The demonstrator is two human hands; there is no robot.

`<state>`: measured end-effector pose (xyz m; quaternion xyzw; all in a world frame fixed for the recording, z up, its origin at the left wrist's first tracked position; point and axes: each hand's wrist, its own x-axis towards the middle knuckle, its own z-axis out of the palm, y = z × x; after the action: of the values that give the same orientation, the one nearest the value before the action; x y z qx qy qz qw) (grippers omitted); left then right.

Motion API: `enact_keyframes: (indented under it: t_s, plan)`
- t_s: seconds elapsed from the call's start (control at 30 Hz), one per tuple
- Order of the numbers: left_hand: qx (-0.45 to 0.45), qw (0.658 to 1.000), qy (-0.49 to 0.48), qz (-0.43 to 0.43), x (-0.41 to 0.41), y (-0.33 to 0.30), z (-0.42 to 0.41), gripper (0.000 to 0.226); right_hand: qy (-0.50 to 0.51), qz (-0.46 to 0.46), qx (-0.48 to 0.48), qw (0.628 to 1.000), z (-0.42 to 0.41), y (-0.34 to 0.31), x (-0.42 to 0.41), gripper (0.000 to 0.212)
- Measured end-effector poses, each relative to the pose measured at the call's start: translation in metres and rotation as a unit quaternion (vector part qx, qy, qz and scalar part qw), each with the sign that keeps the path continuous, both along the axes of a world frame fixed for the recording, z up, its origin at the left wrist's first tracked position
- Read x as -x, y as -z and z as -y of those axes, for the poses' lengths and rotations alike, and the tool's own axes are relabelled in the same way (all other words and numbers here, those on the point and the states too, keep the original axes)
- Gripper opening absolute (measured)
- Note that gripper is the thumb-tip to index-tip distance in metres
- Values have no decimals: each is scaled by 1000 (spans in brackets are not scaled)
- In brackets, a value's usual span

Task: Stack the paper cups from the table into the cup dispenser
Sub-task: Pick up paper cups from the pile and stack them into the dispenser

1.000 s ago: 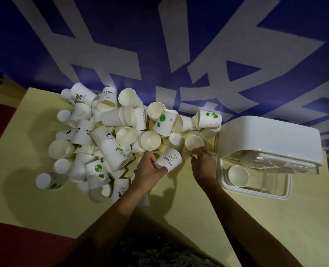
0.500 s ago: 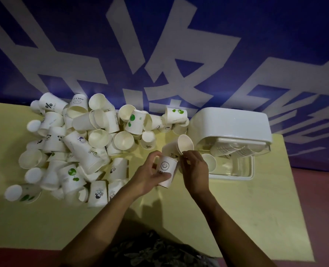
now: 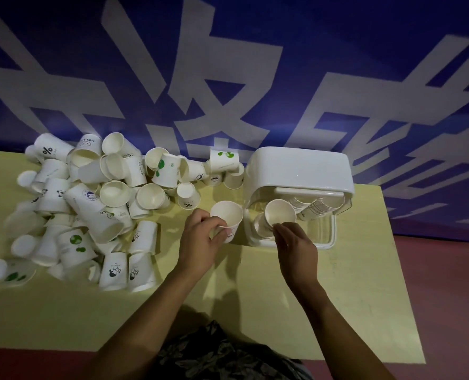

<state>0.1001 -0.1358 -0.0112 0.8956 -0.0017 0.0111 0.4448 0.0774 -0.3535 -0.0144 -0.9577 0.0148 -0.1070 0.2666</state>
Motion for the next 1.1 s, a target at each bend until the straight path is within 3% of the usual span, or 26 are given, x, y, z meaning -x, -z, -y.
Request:
enact_keyframes:
  t_s: [0.17, 0.43, 0.77, 0.9, 1.1]
  plan:
    - [-95, 993, -24, 65, 5, -14, 18, 12, -34, -64, 18, 997, 12, 31, -6, 13]
    - [-50, 996, 42, 63, 7, -16, 48, 19, -117, -145, 94, 978, 23, 64, -23, 15]
    - [-101, 987, 80, 91, 6, -15, 98, 19, -82, -109, -31, 990, 65, 49, -17, 24]
    - [-132, 982, 111, 77, 3, 1, 114, 20, -74, -108, -46, 990, 83, 48, -12, 22]
    - [-225, 967, 119, -19, -5, 26, 123, 21, -84, -105, -47, 990, 96, 45, -8, 18]
